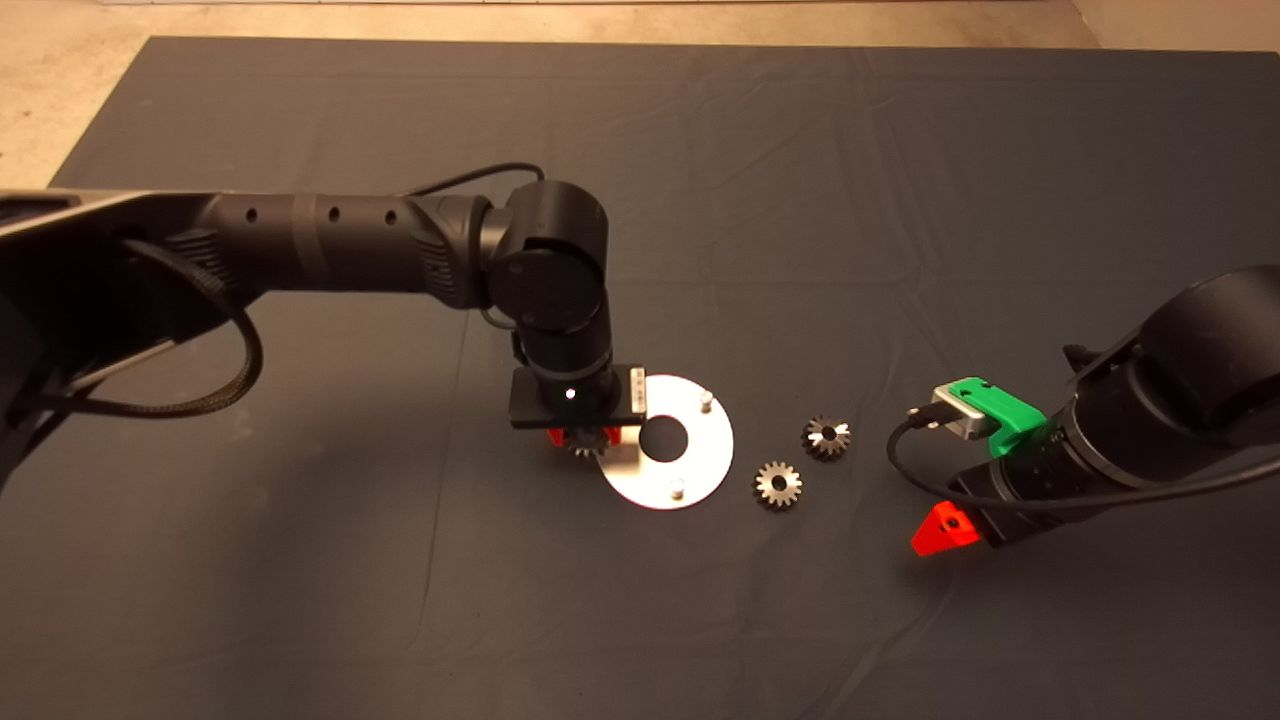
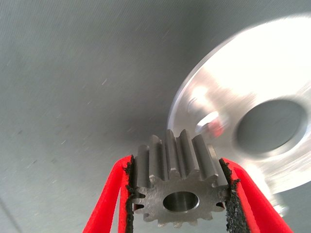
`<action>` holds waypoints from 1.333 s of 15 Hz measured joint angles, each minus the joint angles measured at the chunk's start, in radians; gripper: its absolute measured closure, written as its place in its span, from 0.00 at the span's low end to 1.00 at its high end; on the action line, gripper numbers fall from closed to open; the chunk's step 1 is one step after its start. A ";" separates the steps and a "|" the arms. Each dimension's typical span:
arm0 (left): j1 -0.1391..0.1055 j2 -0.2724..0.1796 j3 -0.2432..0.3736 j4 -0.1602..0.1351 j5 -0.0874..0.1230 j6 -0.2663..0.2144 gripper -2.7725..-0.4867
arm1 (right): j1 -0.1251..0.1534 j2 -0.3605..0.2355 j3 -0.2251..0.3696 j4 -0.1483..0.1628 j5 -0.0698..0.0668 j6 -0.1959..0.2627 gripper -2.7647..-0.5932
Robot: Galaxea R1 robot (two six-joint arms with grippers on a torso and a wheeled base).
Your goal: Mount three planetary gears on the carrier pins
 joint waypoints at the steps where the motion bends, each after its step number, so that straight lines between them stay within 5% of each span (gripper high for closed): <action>1: -0.003 0.007 -0.012 0.000 0.000 -0.001 0.81 | 0.000 0.000 0.000 0.000 0.000 0.000 0.00; 7: -0.036 0.021 -0.063 -0.013 0.000 -0.008 0.81 | 0.000 0.000 0.000 0.000 0.000 0.000 0.00; 20: -0.036 0.056 -0.133 -0.041 0.000 -0.008 0.82 | 0.000 0.003 0.000 0.000 0.000 -0.001 0.00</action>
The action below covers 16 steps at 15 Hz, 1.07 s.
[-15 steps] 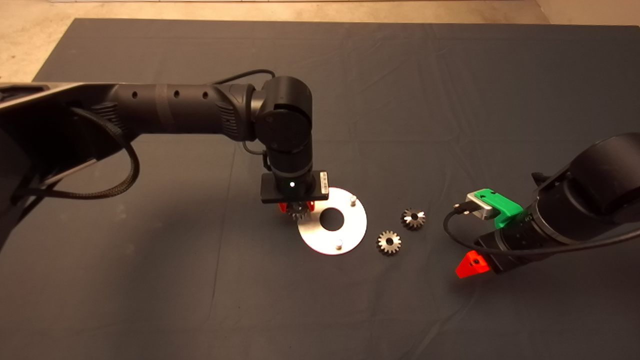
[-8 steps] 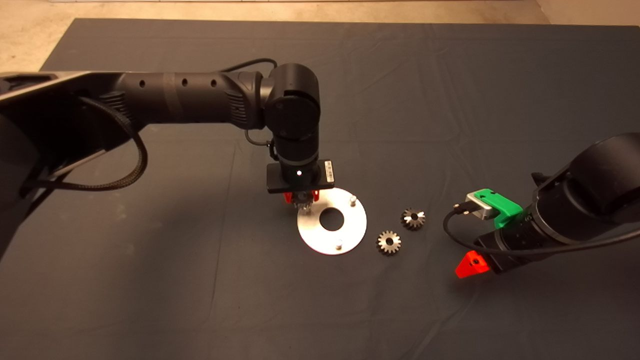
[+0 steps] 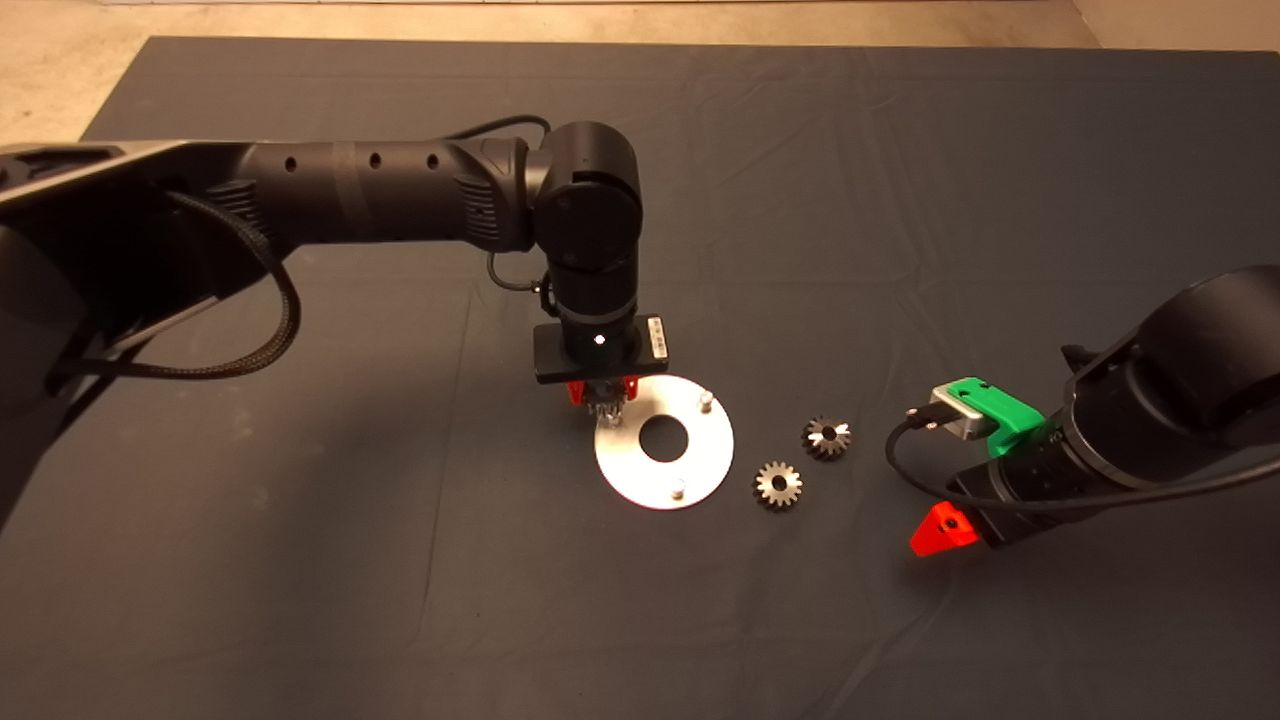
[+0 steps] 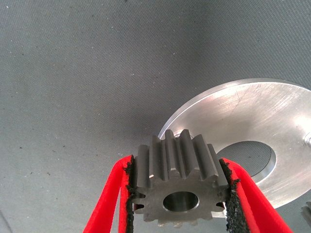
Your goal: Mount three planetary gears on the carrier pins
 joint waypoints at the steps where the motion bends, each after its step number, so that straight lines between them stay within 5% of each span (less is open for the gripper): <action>1: 0.000 0.000 0.000 -0.001 0.000 0.000 0.82 | 0.000 0.000 0.000 0.000 0.000 0.000 0.00; 16: 0.000 0.000 -0.011 -0.034 0.000 0.001 0.82 | 0.000 0.000 0.000 0.000 0.000 0.000 0.00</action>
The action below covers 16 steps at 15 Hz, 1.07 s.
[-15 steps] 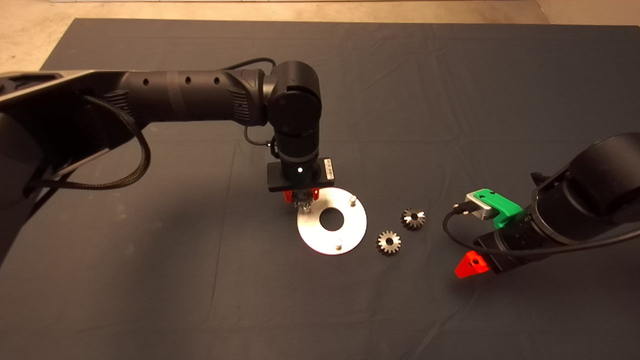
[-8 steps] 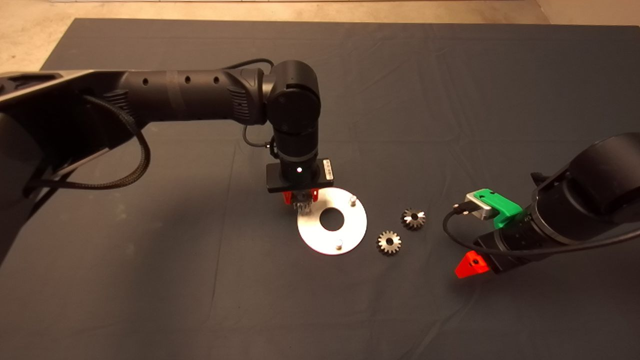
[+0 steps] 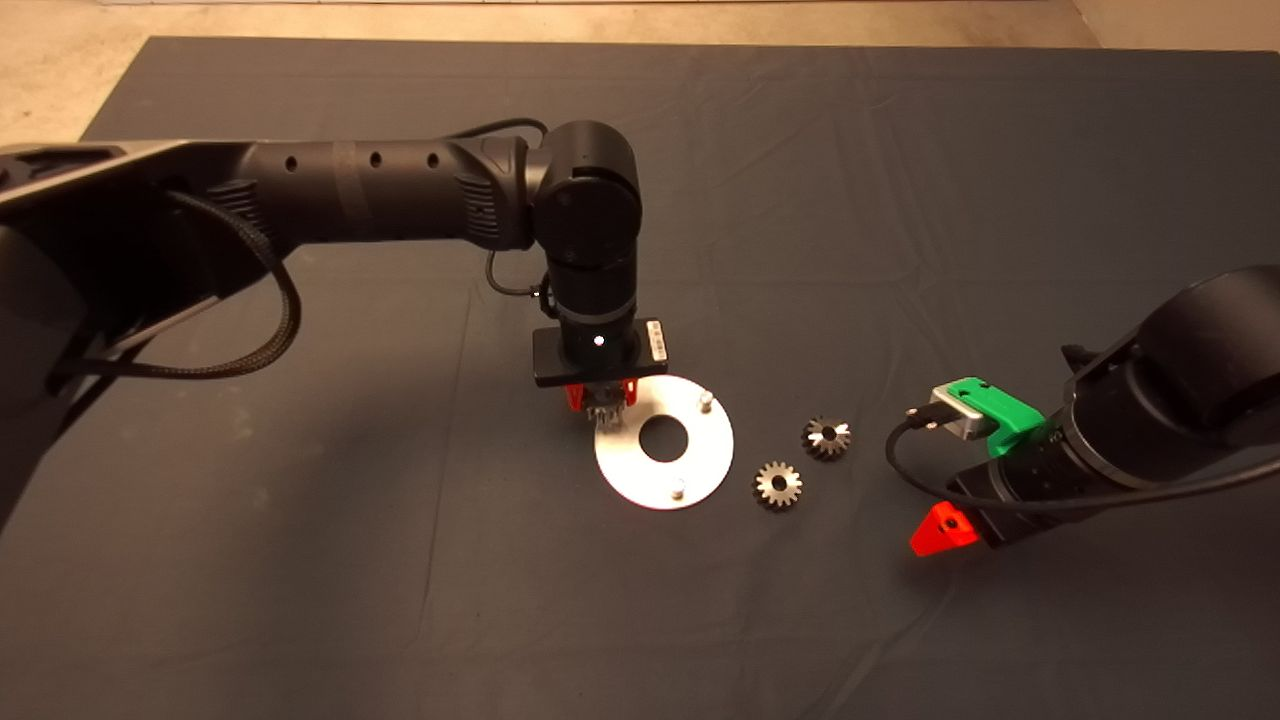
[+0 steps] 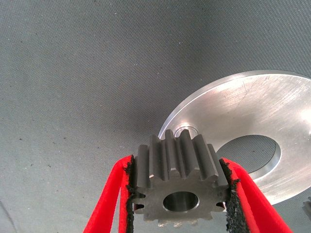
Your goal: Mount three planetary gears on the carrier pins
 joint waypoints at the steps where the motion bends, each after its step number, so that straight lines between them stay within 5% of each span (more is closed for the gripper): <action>1: 0.000 0.000 0.000 0.000 0.000 0.000 0.82 | 0.000 0.000 0.000 0.000 0.000 0.000 0.00; 13: 0.000 -0.001 0.012 -0.006 -0.011 0.000 0.82 | 0.000 0.000 0.000 0.000 0.000 0.000 0.00; 16: 0.000 -0.001 0.013 -0.006 -0.027 0.000 0.82 | 0.000 0.000 0.000 0.000 0.000 0.000 0.00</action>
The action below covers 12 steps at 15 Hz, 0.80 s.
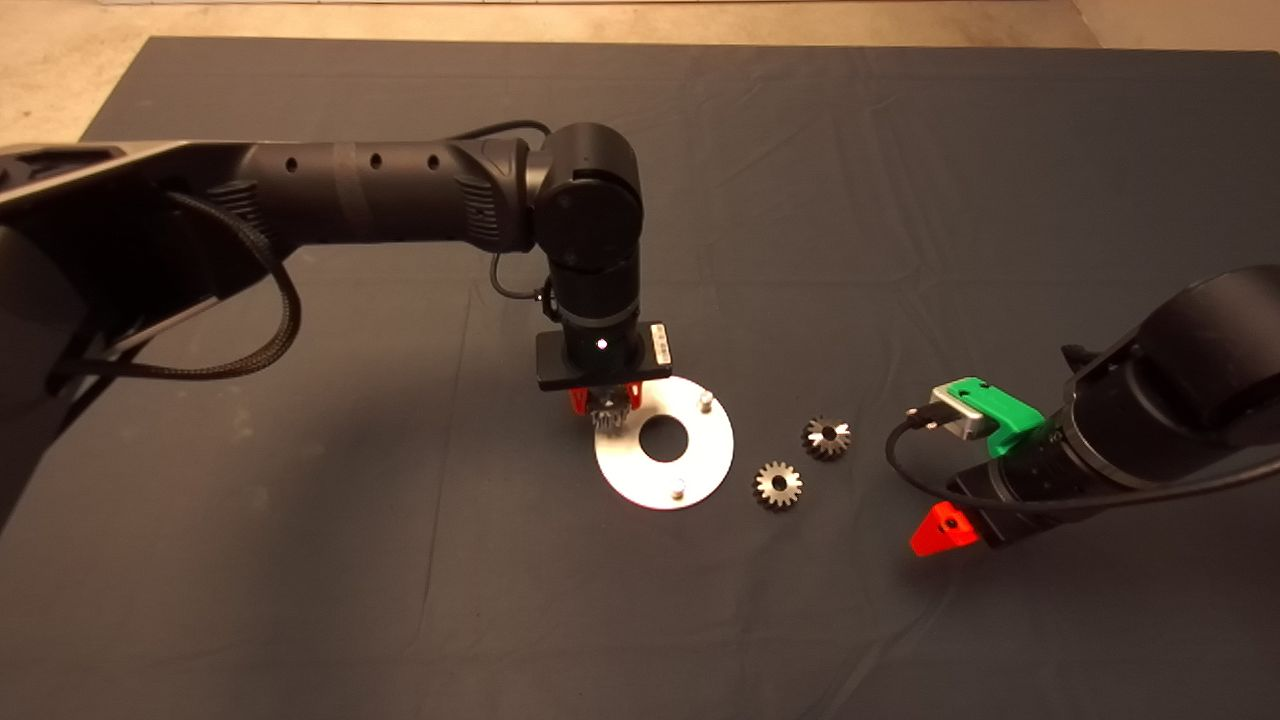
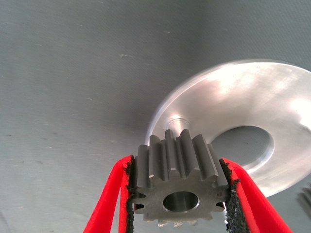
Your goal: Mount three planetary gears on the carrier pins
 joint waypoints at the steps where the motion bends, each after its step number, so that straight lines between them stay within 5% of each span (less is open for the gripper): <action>1: 0.000 0.000 0.001 0.000 -0.022 0.000 0.82 | 0.000 0.000 0.000 0.000 0.000 0.000 0.00; 7: 0.000 -0.002 0.006 0.000 -0.061 0.011 0.82 | 0.000 0.000 0.000 0.000 0.000 0.000 0.00; 12: 0.000 -0.008 0.006 0.000 -0.060 0.013 0.82 | 0.000 0.000 0.000 0.000 0.000 0.000 0.00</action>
